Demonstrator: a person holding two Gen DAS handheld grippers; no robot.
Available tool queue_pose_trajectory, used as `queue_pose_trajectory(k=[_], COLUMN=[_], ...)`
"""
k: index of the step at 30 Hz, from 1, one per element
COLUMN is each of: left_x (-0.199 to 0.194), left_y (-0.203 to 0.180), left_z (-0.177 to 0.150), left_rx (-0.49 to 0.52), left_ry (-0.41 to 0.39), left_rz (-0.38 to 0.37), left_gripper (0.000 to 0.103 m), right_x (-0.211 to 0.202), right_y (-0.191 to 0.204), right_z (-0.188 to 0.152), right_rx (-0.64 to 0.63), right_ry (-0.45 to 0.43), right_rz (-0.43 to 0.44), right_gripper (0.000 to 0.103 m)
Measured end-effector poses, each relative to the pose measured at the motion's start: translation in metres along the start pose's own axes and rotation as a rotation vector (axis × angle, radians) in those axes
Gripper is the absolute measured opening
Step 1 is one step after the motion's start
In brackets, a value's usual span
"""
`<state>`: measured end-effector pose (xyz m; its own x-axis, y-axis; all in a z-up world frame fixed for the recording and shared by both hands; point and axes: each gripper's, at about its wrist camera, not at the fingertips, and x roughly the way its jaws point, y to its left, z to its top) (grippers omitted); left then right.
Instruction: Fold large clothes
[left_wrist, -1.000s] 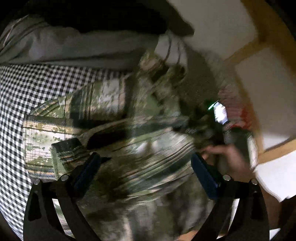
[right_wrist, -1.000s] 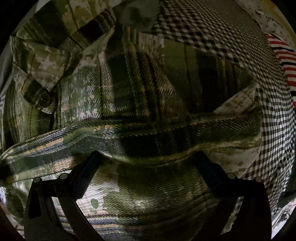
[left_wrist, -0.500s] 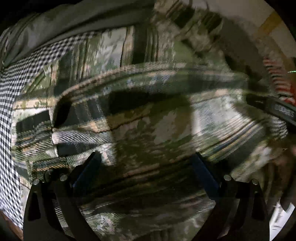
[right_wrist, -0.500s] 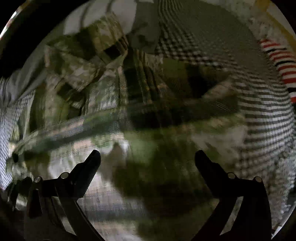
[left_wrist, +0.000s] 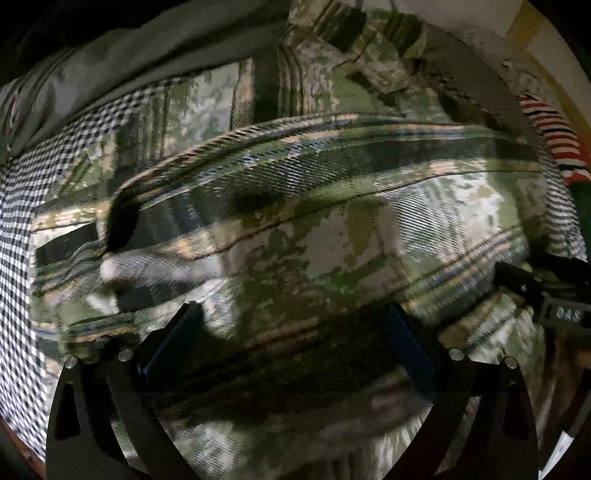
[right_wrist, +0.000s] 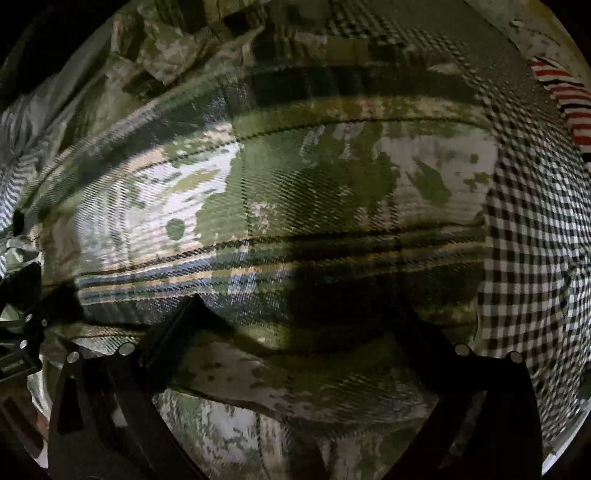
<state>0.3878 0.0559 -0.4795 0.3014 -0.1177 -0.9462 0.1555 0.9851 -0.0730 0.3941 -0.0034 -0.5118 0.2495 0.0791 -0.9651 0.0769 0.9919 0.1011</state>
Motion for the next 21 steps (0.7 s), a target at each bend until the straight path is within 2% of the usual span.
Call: queue_pose_trajectory(k=[5,7,11,13,18,21], left_x=[-0.053,-0.071,-0.092,-0.098,-0.094,-0.09], left_y=[0.025,0.037,0.056,0.062,0.076,0.075], left_z=[-0.039,-0.065,-0.125,-0.157,-0.215,-0.244], left_rx=[0.005,0.021,0.076,0.093,0.042,0.008], left_ry=[-0.079,-0.09,-0.098,-0.07,0.037,0.062], left_rz=[-0.006,-0.014,0.018,0.033,0.023,0.035], left_gripper=[0.098,0.098,0.098,0.098,0.098,0.098], right_x=[-0.066,-0.083,-0.097,-0.101,-0.099,-0.098], right_y=[-0.005,-0.006,-0.005,-0.004,-0.01,-0.017], right_z=[-0.036,-0.059,-0.113,-0.141,-0.19,-0.211], right_rx=[0.001,-0.022,-0.057,-0.054,-0.028,-0.039], right_ry=[-0.205,-0.243,-0.223,-0.195,-0.12,-0.115], right_rz=[0.06,0.05,0.009,-0.015,-0.037,-0.041], right_gripper=[0.1,0.1,0.1,0.1,0.1,0.1])
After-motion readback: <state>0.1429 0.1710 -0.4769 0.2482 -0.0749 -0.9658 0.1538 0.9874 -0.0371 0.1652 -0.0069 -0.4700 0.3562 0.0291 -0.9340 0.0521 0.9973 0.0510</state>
